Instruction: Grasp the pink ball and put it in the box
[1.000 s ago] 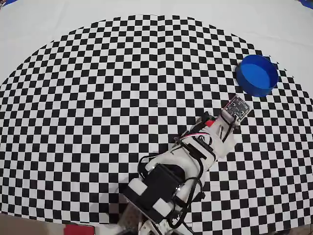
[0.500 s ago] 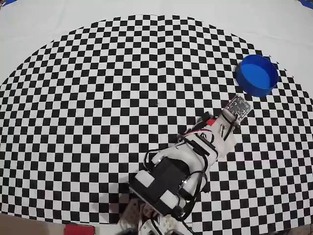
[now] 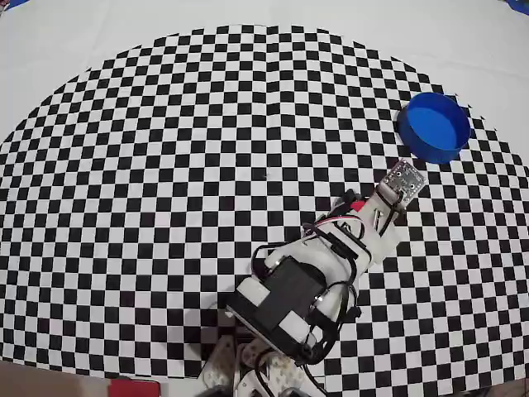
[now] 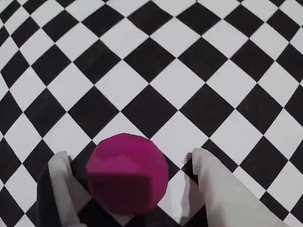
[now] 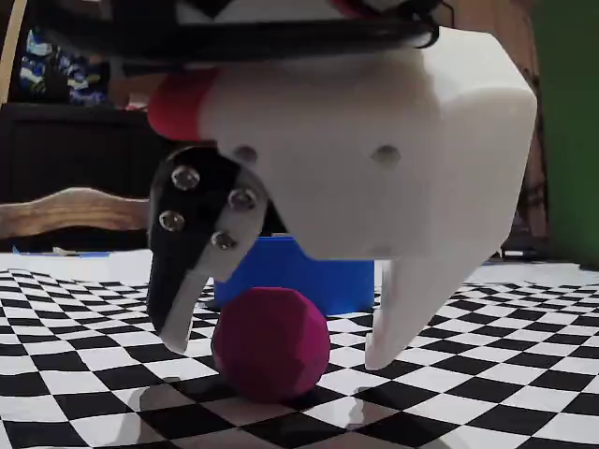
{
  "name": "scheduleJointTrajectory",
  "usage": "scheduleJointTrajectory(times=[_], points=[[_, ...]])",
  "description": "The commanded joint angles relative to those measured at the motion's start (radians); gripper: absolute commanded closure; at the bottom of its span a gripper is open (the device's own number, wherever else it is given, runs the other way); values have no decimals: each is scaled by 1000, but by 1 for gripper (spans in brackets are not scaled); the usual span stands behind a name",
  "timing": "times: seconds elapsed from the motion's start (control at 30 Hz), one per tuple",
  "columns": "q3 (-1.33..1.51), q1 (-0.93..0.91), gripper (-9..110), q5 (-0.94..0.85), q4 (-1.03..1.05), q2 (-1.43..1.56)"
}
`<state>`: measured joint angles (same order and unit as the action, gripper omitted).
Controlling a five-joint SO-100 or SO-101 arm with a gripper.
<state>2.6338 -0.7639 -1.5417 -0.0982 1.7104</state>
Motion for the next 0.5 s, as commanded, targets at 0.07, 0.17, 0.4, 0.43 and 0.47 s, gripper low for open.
scheduleJointTrajectory(times=[0.07, 0.17, 0.4, 0.43, 0.47], points=[[-60, 0, 72, 8, -20, -11], [-66, -2, 72, 8, -20, -20], [-71, -2, 72, 8, -20, -29], [-71, -2, 72, 8, -20, -31], [-71, -2, 72, 8, -20, -32]])
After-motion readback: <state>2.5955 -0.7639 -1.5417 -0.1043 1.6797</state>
